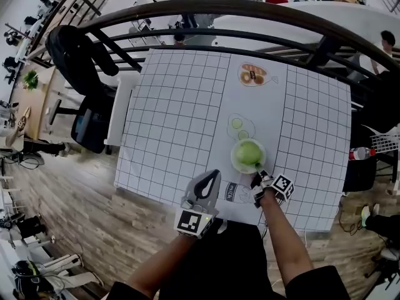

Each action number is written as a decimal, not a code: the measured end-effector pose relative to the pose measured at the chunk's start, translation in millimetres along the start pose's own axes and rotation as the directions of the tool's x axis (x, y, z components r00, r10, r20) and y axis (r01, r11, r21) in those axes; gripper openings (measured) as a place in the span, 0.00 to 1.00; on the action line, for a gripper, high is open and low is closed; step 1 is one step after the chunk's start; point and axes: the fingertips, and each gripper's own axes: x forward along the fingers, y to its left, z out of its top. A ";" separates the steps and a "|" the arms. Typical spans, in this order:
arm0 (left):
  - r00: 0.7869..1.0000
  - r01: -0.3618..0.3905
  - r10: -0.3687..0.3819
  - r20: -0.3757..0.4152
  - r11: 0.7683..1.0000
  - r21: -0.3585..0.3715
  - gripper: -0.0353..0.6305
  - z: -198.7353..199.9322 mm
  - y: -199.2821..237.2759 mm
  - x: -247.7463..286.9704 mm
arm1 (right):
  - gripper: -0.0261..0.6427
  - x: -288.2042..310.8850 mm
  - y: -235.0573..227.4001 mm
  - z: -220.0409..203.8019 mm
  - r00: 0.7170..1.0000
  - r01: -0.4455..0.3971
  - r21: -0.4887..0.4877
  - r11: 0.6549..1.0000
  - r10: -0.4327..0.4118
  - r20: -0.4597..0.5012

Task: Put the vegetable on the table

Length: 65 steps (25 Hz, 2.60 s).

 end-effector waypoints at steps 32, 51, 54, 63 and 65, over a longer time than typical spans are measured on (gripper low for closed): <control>0.991 0.048 -0.043 0.126 0.998 -0.038 0.07 13.7 -8.3 -48.3 | 0.04 -74.8 42.4 -51.6 0.977 0.215 -0.193 0.957 -0.210 0.047; 0.958 0.243 -0.236 0.162 0.970 -0.020 0.07 3.5 -41.5 -126.3 | 0.03 -194.8 176.3 -160.5 0.952 0.221 -0.594 0.773 -0.038 0.304; 0.967 0.207 -0.204 0.154 0.978 -0.010 0.07 7.0 -50.6 -136.5 | 0.03 -207.3 196.5 -171.7 0.938 0.267 -0.736 0.622 0.005 0.345; 0.971 0.120 -0.134 0.197 0.989 0.083 0.07 23.5 -71.6 -149.0 | 0.03 -237.9 249.3 -182.5 0.924 0.268 -0.898 0.350 0.169 0.342; 0.965 0.121 -0.132 0.225 0.991 0.060 0.07 37.4 -77.0 -148.9 | 0.03 -243.4 257.7 -183.1 0.920 0.277 -0.914 0.298 0.192 0.341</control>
